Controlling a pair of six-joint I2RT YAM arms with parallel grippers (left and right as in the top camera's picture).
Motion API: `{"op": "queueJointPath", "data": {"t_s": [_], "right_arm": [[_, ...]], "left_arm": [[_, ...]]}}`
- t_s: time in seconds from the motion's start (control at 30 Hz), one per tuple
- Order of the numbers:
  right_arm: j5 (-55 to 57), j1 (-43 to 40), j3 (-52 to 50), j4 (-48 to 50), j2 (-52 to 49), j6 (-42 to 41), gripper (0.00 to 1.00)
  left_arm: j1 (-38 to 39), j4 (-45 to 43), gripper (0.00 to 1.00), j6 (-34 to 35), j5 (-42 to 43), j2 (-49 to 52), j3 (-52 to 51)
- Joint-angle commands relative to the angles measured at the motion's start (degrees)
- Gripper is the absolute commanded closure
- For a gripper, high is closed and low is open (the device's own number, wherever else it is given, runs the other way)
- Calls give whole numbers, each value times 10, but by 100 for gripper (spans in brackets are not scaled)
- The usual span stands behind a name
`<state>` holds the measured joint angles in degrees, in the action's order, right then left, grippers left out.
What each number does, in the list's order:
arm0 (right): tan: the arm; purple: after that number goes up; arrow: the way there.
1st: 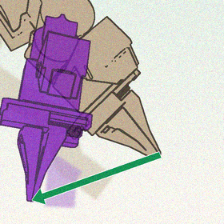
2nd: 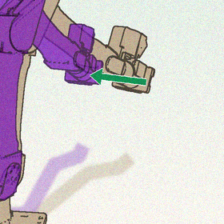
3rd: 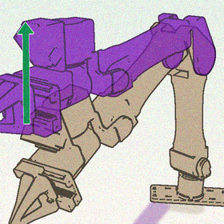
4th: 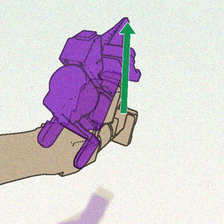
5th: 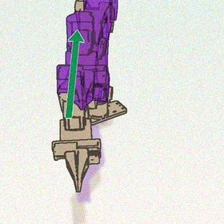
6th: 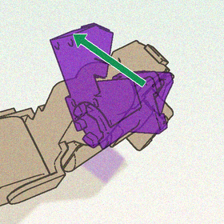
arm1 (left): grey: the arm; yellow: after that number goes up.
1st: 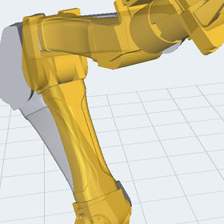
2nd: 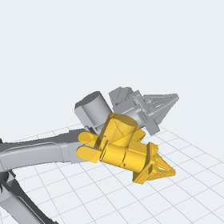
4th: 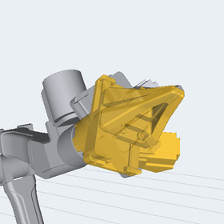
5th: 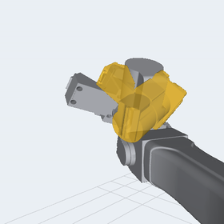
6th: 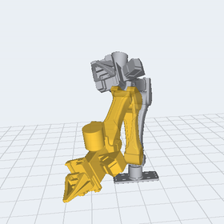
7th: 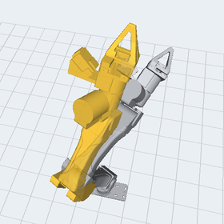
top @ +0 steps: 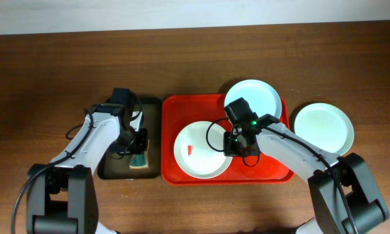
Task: Clean dirty plates on tray and stack at the side
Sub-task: 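Grasp the green-yellow sponge from the black tray with left gripper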
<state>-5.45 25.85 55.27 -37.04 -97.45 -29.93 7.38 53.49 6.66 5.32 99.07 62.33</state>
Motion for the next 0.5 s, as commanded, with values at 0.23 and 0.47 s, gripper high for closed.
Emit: {"op": "queueJointPath", "data": {"t_s": [0.23, 0.47], "right_arm": [[3, -5, 1, -4, -3, 2, 96], [3, -5, 1, -4, -3, 2, 96]], "left_arm": [[8, -38, 72, 2, -15, 7, -40], [8, -55, 70, 2, -17, 7, -56]]}}
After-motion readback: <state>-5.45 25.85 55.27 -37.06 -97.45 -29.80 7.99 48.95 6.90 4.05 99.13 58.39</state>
